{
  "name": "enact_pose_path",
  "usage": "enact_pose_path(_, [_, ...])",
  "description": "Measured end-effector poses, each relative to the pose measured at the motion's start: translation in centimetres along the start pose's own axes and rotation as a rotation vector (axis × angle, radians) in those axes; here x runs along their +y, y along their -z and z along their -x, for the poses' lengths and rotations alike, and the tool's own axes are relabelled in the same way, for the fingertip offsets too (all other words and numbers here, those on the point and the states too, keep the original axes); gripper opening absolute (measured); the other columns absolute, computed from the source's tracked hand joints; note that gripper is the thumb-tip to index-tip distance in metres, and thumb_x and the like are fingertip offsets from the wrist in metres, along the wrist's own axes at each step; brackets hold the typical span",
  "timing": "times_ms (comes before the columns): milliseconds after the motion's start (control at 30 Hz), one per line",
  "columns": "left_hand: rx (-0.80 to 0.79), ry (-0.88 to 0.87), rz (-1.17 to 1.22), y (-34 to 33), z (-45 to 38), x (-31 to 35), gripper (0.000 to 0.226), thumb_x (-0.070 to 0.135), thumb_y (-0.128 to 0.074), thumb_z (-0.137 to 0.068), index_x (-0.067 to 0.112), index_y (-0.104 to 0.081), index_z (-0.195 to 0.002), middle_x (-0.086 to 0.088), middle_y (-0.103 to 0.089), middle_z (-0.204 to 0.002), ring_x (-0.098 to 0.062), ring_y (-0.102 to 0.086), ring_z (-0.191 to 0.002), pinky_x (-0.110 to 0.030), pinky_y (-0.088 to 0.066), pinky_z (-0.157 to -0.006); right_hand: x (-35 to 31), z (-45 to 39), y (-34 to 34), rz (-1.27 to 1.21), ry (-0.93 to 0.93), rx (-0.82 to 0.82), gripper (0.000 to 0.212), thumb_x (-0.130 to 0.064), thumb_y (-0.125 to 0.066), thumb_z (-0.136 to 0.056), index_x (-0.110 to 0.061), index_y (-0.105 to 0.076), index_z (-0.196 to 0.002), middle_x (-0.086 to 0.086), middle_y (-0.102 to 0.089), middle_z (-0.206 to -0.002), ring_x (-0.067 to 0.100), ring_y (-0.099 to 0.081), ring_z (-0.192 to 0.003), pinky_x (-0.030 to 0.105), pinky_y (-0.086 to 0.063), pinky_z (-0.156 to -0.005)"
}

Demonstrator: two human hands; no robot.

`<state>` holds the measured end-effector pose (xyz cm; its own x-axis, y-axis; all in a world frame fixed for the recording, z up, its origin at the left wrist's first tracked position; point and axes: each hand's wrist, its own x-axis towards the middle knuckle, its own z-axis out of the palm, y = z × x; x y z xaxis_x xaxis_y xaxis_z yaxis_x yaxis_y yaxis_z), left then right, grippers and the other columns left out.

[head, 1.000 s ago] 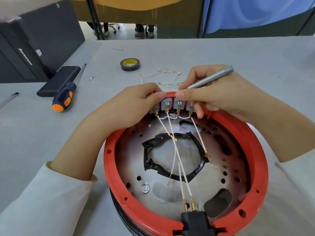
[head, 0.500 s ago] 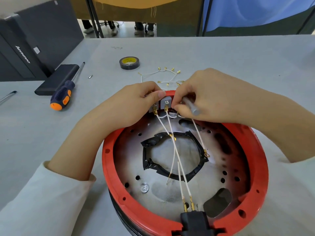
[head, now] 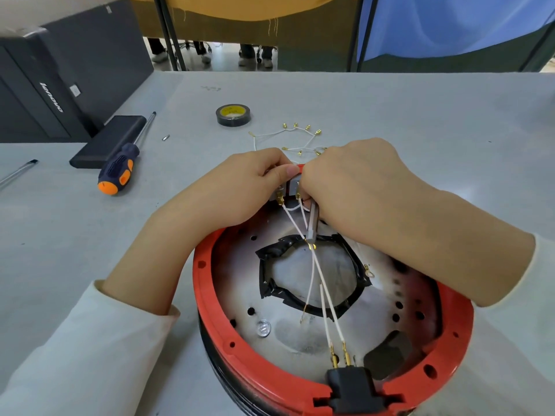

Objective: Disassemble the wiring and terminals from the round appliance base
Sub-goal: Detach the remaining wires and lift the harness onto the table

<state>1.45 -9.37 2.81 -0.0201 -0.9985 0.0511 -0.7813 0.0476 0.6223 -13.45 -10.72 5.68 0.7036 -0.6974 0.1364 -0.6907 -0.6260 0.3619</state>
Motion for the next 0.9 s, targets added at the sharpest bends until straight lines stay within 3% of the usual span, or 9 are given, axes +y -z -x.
enact_pose_path(133, [-0.001, 0.002, 0.009, -0.1, -0.1, -0.1, 0.027, 0.042, -0.04, -0.097, 0.026, -0.062, -0.102, 0.001, -0.066, -0.096, -0.015, -0.058, -0.093, -0.032, -0.046, -0.087, -0.7, 0.6, 0.0, 0.025, -0.012, -0.019, 0.037, -0.004, -0.051, -0.081, -0.02, -0.025, -0.061, -0.004, -0.028, -0.059, 0.013, -0.02, -0.048, 0.024, -0.01, -0.048])
enact_pose_path(267, [-0.004, 0.002, 0.0, -0.1, -0.1, -0.1, 0.027, 0.042, -0.04, -0.097, 0.026, -0.062, -0.103, 0.003, -0.066, -0.098, -0.014, -0.058, -0.095, -0.032, -0.046, -0.088, -0.7, 0.7, -0.1, -0.015, -0.034, -0.046, 0.037, -0.005, -0.051, -0.083, -0.019, -0.024, -0.061, -0.004, -0.029, -0.061, 0.013, -0.021, -0.05, 0.024, -0.011, -0.048])
enact_pose_path(367, [-0.006, -0.003, -0.002, 0.0, -0.1, -0.1, 0.028, 0.041, -0.04, -0.097, 0.025, -0.062, -0.103, 0.003, -0.065, -0.099, -0.013, -0.057, -0.093, -0.027, -0.045, -0.086, -0.4, 0.1, 0.2, -0.088, -0.053, -0.081, 0.023, -0.007, -0.049, -0.084, -0.02, -0.037, -0.07, -0.003, -0.028, -0.063, 0.015, -0.02, -0.051, 0.026, -0.013, -0.047])
enact_pose_path(433, [0.003, -0.008, -0.011, 0.0, -0.2, -0.2, 0.027, 0.041, -0.04, -0.097, 0.026, -0.061, -0.101, 0.005, -0.063, -0.09, -0.005, -0.054, -0.08, -0.011, -0.039, -0.07, 0.0, -0.5, 0.4, -0.148, -0.065, -0.124, 0.02, -0.008, -0.048, -0.083, -0.027, -0.052, -0.084, -0.004, -0.028, -0.064, 0.014, -0.021, -0.052, 0.026, -0.015, -0.047])
enact_pose_path(500, [0.006, -0.02, -0.016, -0.1, -0.2, -0.2, 0.025, 0.04, -0.04, -0.097, 0.026, -0.061, -0.099, 0.01, -0.059, -0.08, 0.0, -0.05, -0.069, -0.009, -0.035, -0.059, 0.1, -0.9, 0.6, -0.172, -0.077, -0.153, 0.027, -0.007, -0.048, -0.081, -0.026, -0.059, -0.096, -0.004, -0.03, -0.065, 0.014, -0.023, -0.053, 0.025, -0.016, -0.047])
enact_pose_path(567, [0.008, -0.026, -0.013, -0.1, -0.3, -0.3, 0.022, 0.039, -0.041, -0.097, 0.027, -0.059, -0.093, 0.011, -0.055, -0.072, 0.004, -0.048, -0.061, -0.008, -0.034, -0.055, -0.2, -0.9, 0.6, -0.161, -0.1, -0.128, 0.016, -0.008, -0.049, -0.083, -0.024, -0.053, -0.086, -0.004, -0.029, -0.064, 0.014, -0.022, -0.052, 0.025, -0.015, -0.047])
enact_pose_path(633, [0.011, -0.03, -0.008, -0.1, -0.3, -0.3, 0.021, 0.038, -0.041, -0.097, 0.03, -0.056, -0.086, 0.012, -0.052, -0.068, 0.01, -0.046, -0.056, -0.007, -0.034, -0.052, -0.6, -0.8, 0.1, -0.128, -0.117, -0.077, 0.026, -0.01, -0.05, -0.086, -0.02, -0.035, -0.067, -0.003, -0.027, -0.063, 0.014, -0.021, -0.051, 0.025, -0.013, -0.047])
enact_pose_path(767, [0.009, -0.023, -0.005, -0.1, -0.2, -0.4, 0.023, 0.04, -0.041, -0.096, 0.028, -0.06, -0.094, 0.01, -0.06, -0.079, 0.005, -0.051, -0.067, -0.008, -0.036, -0.059, -0.7, -0.5, -0.7, -0.121, -0.131, -0.008, 0.037, -0.016, -0.055, -0.085, -0.021, -0.028, -0.06, -0.004, -0.027, -0.061, 0.013, -0.021, -0.049, 0.024, -0.012, -0.047])
enact_pose_path(900, [-0.003, -0.008, -0.007, -0.1, -0.2, -0.5, 0.025, 0.041, -0.041, -0.097, 0.027, -0.061, -0.1, 0.004, -0.064, -0.092, -0.01, -0.056, -0.086, -0.016, -0.042, -0.077, -0.1, -0.2, -1.2, -0.169, -0.154, 0.022, 0.008, -0.028, -0.06, -0.083, -0.025, -0.056, -0.078, -0.004, -0.029, -0.061, 0.014, -0.022, -0.049, 0.024, -0.013, -0.047])
